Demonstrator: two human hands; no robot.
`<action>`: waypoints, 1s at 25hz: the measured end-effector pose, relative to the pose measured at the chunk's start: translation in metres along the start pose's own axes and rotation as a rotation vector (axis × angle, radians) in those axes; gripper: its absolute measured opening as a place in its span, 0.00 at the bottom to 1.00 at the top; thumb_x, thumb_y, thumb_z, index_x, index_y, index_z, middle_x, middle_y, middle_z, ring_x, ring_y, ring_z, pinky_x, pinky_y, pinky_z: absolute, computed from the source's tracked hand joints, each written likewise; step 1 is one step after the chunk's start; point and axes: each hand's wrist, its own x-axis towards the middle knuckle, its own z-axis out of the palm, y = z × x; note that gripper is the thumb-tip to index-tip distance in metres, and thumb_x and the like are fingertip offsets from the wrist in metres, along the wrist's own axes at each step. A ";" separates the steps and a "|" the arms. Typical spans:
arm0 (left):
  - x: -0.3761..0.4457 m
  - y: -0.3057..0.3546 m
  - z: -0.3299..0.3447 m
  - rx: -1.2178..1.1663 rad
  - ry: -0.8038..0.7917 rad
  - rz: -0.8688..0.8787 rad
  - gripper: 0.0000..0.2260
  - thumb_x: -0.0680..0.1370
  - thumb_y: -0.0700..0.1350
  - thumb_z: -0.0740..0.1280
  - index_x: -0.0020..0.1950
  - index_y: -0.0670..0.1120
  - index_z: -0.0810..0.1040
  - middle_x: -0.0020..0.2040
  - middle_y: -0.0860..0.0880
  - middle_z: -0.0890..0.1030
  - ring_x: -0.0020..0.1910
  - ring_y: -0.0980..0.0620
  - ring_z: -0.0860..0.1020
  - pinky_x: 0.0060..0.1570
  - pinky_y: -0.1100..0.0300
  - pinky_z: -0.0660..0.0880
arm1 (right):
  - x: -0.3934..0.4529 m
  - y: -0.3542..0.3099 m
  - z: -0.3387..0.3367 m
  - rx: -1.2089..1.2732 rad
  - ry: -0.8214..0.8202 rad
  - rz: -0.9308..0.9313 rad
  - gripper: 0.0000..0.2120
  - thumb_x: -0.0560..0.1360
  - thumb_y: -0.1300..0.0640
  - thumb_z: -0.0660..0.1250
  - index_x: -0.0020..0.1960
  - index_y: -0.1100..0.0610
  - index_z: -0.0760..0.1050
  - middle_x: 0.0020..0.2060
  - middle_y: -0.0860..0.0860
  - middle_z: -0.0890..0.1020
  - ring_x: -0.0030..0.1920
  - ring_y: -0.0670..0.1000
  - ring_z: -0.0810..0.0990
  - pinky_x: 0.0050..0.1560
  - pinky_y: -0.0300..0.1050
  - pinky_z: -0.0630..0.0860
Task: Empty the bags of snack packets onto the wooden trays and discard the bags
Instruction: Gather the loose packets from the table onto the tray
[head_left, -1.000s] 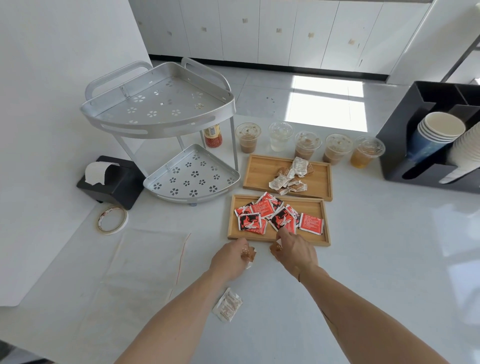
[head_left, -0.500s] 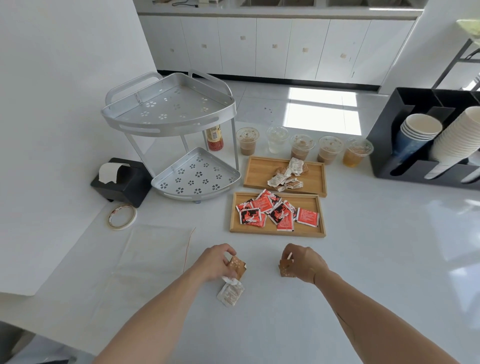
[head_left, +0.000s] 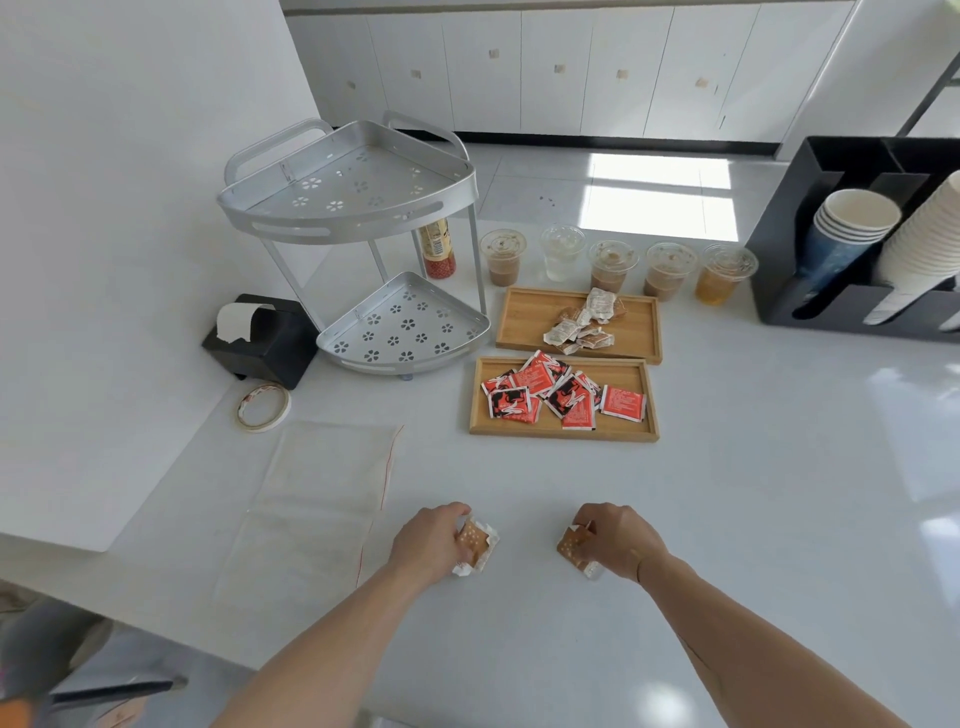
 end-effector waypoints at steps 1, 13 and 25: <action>-0.002 0.002 0.002 0.009 0.022 0.001 0.26 0.68 0.45 0.72 0.66 0.55 0.75 0.58 0.52 0.82 0.56 0.48 0.79 0.49 0.58 0.75 | -0.002 0.001 0.002 0.009 0.000 0.001 0.20 0.71 0.57 0.65 0.62 0.46 0.76 0.56 0.49 0.81 0.54 0.53 0.80 0.48 0.44 0.77; -0.006 0.023 0.008 -0.057 -0.029 0.058 0.10 0.67 0.42 0.69 0.44 0.51 0.73 0.49 0.49 0.73 0.43 0.49 0.76 0.40 0.58 0.72 | -0.020 0.021 0.005 0.017 -0.032 0.023 0.17 0.71 0.59 0.65 0.58 0.47 0.78 0.53 0.49 0.81 0.52 0.52 0.80 0.42 0.42 0.73; 0.029 0.061 -0.021 -0.050 -0.334 0.113 0.16 0.67 0.38 0.74 0.50 0.50 0.74 0.48 0.50 0.78 0.43 0.52 0.76 0.37 0.61 0.71 | -0.008 0.061 -0.041 -0.023 -0.067 0.095 0.20 0.69 0.55 0.70 0.60 0.47 0.78 0.58 0.49 0.81 0.57 0.52 0.79 0.52 0.44 0.77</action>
